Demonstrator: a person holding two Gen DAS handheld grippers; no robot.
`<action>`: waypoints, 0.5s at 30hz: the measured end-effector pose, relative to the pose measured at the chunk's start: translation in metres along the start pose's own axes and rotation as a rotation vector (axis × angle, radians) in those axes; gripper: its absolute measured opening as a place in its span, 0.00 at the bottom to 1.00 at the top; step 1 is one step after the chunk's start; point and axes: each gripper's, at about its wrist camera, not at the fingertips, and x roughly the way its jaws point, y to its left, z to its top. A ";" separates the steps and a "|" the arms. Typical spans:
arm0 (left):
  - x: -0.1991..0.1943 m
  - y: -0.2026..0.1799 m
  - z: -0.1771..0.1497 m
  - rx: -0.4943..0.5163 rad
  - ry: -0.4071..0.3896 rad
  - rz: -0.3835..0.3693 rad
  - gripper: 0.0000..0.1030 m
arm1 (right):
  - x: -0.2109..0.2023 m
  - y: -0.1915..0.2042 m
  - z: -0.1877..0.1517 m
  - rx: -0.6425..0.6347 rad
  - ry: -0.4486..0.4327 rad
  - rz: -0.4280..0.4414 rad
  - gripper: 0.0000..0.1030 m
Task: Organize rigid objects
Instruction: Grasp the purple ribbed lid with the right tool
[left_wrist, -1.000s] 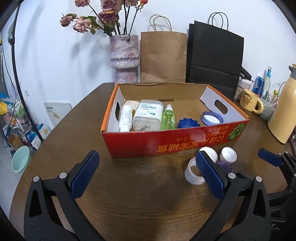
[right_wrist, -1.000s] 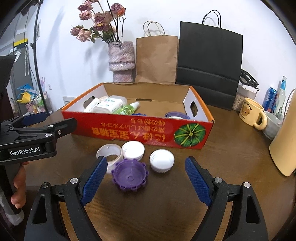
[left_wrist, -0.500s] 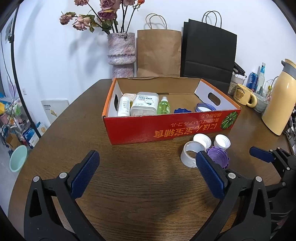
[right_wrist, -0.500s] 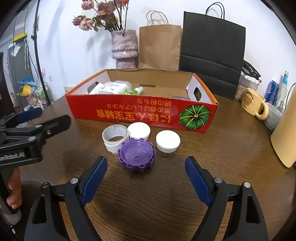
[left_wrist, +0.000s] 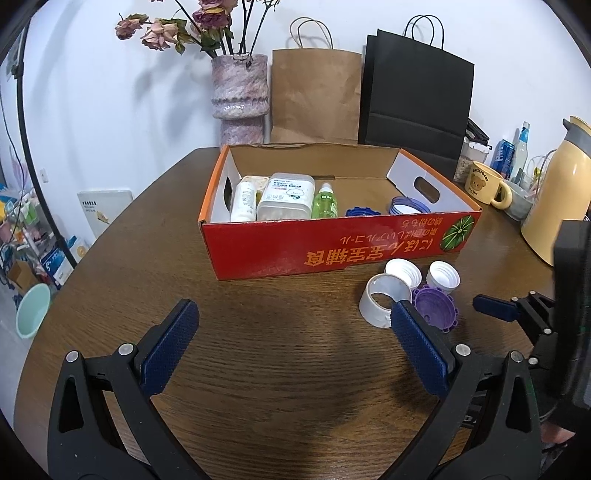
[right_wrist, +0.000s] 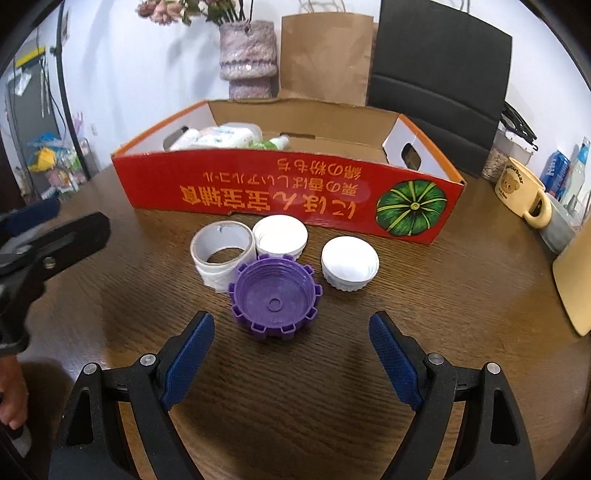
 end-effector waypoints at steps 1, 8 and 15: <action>0.000 0.000 0.000 -0.001 0.003 -0.001 1.00 | 0.002 0.001 0.001 -0.005 0.005 0.008 0.87; 0.004 -0.001 -0.001 -0.001 0.018 -0.003 1.00 | 0.010 0.003 0.007 -0.016 0.017 0.059 0.57; 0.007 -0.001 -0.001 0.002 0.028 -0.009 1.00 | 0.004 0.004 0.007 -0.014 -0.023 0.087 0.54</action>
